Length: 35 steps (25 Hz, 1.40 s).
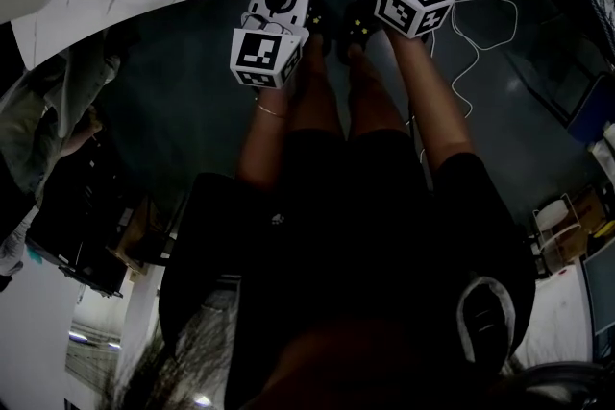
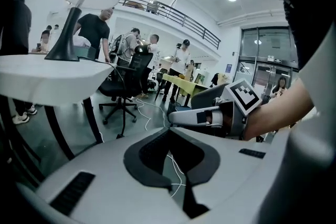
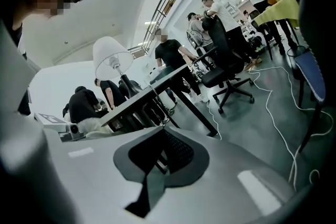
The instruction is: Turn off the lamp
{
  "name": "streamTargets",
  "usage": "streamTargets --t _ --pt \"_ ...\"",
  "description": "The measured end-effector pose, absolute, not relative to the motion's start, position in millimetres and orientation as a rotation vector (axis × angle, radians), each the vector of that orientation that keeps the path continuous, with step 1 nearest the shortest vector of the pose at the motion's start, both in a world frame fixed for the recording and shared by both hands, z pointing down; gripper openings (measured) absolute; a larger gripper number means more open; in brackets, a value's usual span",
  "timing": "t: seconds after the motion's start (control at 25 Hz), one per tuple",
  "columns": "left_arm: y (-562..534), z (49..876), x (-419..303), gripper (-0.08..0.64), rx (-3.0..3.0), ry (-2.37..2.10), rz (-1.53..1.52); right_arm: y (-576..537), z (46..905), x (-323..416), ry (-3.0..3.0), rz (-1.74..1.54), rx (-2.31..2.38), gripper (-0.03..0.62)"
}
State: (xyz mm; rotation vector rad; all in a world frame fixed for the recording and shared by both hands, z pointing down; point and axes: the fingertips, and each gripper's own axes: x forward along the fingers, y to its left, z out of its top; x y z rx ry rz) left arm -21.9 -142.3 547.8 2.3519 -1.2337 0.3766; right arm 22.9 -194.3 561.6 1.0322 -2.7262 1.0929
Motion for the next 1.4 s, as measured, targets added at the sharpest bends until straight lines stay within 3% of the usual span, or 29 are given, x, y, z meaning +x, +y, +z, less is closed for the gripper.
streamTargets --t 1.4 --pt "-173 339 -1 0.006 2.568 -1.221 0.264 -164 330 28 -3.026 1.016 0.910 0.000"
